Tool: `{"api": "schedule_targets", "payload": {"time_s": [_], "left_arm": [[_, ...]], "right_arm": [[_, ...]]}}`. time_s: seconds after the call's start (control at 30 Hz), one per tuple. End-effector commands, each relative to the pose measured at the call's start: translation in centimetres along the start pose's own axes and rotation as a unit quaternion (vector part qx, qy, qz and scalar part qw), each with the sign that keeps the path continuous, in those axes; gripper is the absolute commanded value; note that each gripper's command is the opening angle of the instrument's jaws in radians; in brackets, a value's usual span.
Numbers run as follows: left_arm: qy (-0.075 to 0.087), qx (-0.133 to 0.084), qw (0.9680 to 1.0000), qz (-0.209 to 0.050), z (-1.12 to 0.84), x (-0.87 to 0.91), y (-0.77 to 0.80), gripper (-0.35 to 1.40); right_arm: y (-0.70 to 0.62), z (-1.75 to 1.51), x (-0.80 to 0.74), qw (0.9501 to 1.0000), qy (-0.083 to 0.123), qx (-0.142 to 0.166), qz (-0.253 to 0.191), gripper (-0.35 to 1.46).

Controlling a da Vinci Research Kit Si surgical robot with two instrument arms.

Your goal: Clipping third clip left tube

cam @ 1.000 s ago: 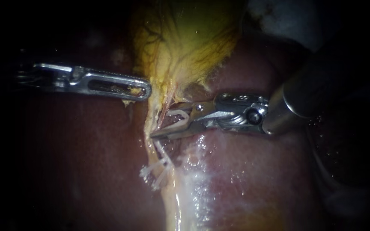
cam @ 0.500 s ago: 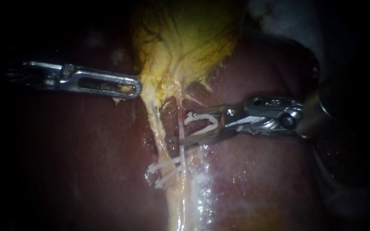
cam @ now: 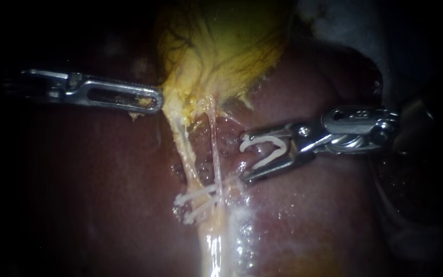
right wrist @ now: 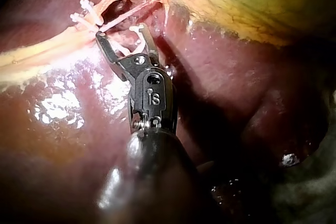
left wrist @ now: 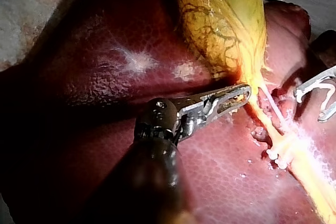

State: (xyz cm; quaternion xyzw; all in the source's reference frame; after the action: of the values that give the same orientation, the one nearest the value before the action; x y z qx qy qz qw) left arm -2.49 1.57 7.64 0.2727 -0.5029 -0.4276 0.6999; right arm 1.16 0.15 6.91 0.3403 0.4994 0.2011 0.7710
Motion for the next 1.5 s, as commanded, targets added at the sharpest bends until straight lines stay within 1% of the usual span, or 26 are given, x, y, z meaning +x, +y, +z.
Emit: {"api": "schedule_targets", "payload": {"time_s": [0.03,0.13,0.2,0.23,0.37,0.47,0.57,0.7,0.83,1.03,1.23,1.3,1.33,1.5], "left_arm": [[0.0,-0.001,1.0,0.0,0.0,0.0,0.01,-0.35],[0.0,-0.001,1.0,0.0,0.0,0.0,0.02,-0.35],[0.0,-0.001,1.0,0.0,0.0,0.0,0.02,-0.35],[0.0,0.0,1.0,0.0,-0.01,0.0,0.02,-0.35],[0.0,0.0,1.0,0.0,-0.01,0.0,0.01,-0.35],[0.0,-0.001,1.0,0.0,-0.02,0.0,0.01,-0.35],[0.0,-0.001,1.0,0.0,-0.02,0.0,-0.01,-0.35],[0.0,-0.001,1.0,-0.001,-0.02,0.0,-0.02,-0.35],[0.0,-0.001,1.0,-0.001,-0.03,-0.01,-0.04,-0.35],[0.0,-0.001,1.0,-0.001,-0.03,-0.01,-0.05,-0.35],[0.0,-0.001,1.0,-0.001,-0.03,-0.02,-0.05,-0.35],[0.0,-0.001,1.0,-0.001,-0.03,-0.02,-0.05,-0.35],[0.0,-0.001,1.0,-0.001,-0.03,-0.02,-0.05,-0.35],[0.0,-0.001,1.0,-0.001,-0.02,-0.02,-0.05,-0.35]], "right_arm": [[-0.03,0.02,0.03,1.0,0.004,0.006,-0.001,0.54],[-0.11,0.11,0.11,0.9995,0.017,0.024,-0.007,0.54],[-0.14,0.21,0.14,0.9991,0.02,0.036,-0.012,0.54],[-0.14,0.25,0.15,0.9989,0.021,0.038,-0.017,0.54],[-0.09,0.44,0.13,0.9987,0.02,0.045,-0.009,0.54],[-0.04,0.54,0.07,0.9985,0.022,0.05,-0.002,0.54],[0.03,0.65,-0.04,0.9986,0.02,0.048,0.008,0.54],[0.14,0.77,-0.24,0.9986,0.018,0.045,0.019,0.54],[0.24,0.81,-0.37,0.9985,0.017,0.043,0.03,0.54],[0.36,0.84,-0.48,0.998,0.016,0.042,0.045,0.54],[0.46,0.92,-0.59,0.9979,0.015,0.039,0.05,0.54],[0.49,0.95,-0.61,0.9978,0.015,0.038,0.052,0.54],[0.5,0.97,-0.61,0.9976,0.018,0.037,0.055,0.54],[0.51,1.05,-0.59,0.996,0.03,0.053,0.065,0.54]]}}
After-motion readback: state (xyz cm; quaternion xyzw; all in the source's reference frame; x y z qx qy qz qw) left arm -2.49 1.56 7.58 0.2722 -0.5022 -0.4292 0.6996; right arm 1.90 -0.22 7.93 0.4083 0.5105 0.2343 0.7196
